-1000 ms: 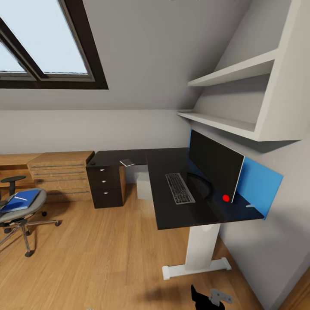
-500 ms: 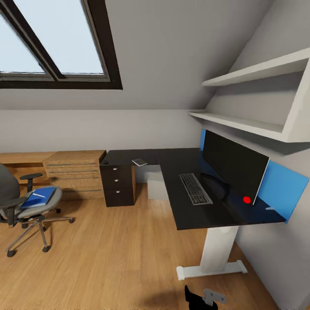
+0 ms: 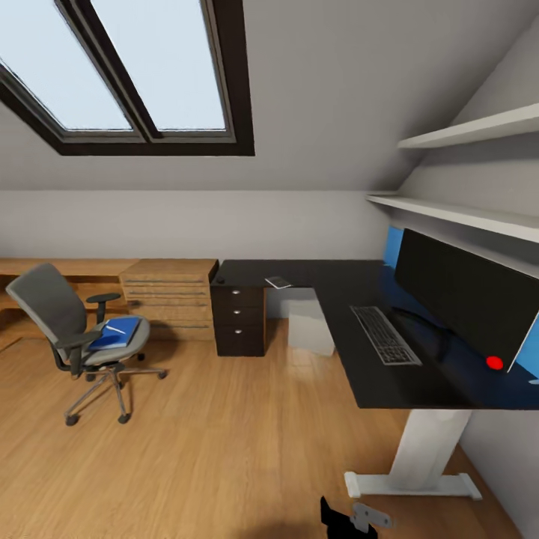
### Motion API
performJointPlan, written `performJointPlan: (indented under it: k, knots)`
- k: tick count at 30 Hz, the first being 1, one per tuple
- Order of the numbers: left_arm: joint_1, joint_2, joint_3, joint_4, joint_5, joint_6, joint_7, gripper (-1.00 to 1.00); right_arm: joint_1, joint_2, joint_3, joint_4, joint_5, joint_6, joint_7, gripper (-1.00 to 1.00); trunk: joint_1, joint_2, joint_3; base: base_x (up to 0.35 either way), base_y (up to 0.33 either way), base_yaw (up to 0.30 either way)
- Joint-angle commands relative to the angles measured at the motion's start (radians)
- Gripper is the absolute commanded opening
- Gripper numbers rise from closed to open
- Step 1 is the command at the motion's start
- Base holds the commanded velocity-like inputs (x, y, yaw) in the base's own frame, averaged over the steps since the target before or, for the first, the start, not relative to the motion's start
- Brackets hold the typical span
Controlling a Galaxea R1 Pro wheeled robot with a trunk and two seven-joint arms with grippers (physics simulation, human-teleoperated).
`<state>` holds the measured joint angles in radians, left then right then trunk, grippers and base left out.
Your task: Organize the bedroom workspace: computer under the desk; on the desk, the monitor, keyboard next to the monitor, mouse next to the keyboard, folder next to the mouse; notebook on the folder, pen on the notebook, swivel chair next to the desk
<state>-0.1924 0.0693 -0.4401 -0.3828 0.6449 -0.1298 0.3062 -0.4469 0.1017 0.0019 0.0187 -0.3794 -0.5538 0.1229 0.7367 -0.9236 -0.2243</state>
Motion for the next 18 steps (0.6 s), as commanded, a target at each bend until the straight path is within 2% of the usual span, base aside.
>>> performJointPlan:
  k: [1, 5, 11, 18]
  knots:
    - [-0.001, 0.000, -0.009, 0.003, 0.009, -0.004, 0.005, 1.00, -0.001, 0.002, 0.000, 0.002, -0.011, -0.005, 0.004, 1.00, 0.001, -0.001, -0.001, 0.244, 0.128, 0.278]
    - [-0.001, -0.003, -0.013, 0.018, 0.009, -0.004, 0.005, 1.00, -0.001, 0.015, 0.000, 0.001, -0.005, -0.020, -0.037, 1.00, 0.001, -0.001, -0.001, 0.298, 0.049, 0.278]
    - [-0.001, -0.005, -0.015, 0.022, 0.009, -0.004, 0.005, 1.00, 0.000, 0.027, 0.000, 0.002, 0.066, -0.073, -0.106, 1.00, 0.001, -0.001, -0.001, 0.325, 0.008, 0.278]
    - [-0.001, -0.005, -0.015, 0.023, 0.009, -0.004, 0.005, 1.00, 0.005, 0.036, 0.000, 0.003, 0.084, -0.111, -0.130, 1.00, 0.001, -0.001, 0.003, 0.330, 0.001, 0.265]
